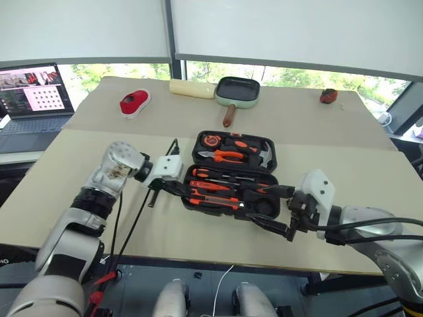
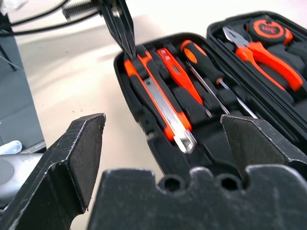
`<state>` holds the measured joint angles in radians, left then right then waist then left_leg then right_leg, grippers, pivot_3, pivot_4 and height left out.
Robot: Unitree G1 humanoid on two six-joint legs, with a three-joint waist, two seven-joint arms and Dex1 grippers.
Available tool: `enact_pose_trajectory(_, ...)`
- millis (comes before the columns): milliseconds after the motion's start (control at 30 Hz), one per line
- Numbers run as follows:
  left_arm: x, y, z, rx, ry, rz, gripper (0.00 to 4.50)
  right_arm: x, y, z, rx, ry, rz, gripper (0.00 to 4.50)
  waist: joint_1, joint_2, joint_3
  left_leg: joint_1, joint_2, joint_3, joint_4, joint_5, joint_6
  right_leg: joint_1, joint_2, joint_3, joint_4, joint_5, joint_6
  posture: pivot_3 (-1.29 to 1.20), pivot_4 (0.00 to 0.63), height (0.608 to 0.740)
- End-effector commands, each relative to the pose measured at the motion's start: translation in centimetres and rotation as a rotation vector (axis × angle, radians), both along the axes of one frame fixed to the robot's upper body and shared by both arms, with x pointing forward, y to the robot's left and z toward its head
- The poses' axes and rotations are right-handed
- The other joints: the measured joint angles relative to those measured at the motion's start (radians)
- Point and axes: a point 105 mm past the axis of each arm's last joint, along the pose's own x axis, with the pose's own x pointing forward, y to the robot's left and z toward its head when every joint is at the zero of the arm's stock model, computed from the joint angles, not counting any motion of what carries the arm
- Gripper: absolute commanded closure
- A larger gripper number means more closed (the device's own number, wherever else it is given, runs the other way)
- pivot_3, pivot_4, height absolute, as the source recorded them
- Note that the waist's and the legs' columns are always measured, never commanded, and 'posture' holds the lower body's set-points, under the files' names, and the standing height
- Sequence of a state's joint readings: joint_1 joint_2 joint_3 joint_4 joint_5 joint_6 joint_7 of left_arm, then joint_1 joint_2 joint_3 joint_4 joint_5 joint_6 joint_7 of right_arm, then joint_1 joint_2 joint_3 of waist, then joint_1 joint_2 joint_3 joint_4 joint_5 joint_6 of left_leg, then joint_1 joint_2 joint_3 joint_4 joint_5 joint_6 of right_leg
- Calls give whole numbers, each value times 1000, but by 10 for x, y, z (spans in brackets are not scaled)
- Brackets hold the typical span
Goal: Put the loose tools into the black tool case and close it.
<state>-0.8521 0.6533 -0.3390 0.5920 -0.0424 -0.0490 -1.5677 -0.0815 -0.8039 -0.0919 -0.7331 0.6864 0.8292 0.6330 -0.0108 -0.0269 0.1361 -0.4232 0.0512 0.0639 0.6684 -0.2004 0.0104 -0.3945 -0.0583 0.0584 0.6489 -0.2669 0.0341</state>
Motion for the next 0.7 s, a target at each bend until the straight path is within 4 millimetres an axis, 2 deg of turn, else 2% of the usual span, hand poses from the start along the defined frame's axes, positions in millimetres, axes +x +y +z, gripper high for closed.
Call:
enact_pose_trajectory(33, 1, 9, -11, 47, 11, 31, 4473, 2, 2, 10, -3, -55, 14, 0, -1, 0, 0, 0, 0, 0, 0, 0, 0, 0, 0, 0, 0, 1, 1, 0, 150, 740)
enact_pose_trajectory(167, 6, -3, 0, -33, 18, 57, 4473, 2, 4, 10, -2, -57, 17, 0, 3, -1, 0, -1, -1, 0, -1, 0, 0, -1, 0, 0, -1, 2, 2, 0, 150, 740)
enact_pose_trajectory(333, 9, 6, -1, 20, 1, 59, 4473, 1, 2, 10, -6, -53, 12, 0, 8, -2, 1, -4, -1, 0, -1, 0, 0, -3, -1, 0, -1, 2, 2, 0, 150, 740)
enact_pose_trajectory(700, 1, 18, -43, 185, 45, 42, 4473, -1, 1, 11, -1, -57, 0, 0, 7, -2, 1, -2, -1, 1, -1, 0, 0, -3, -1, 1, -1, 0, -1, 0, 150, 740)
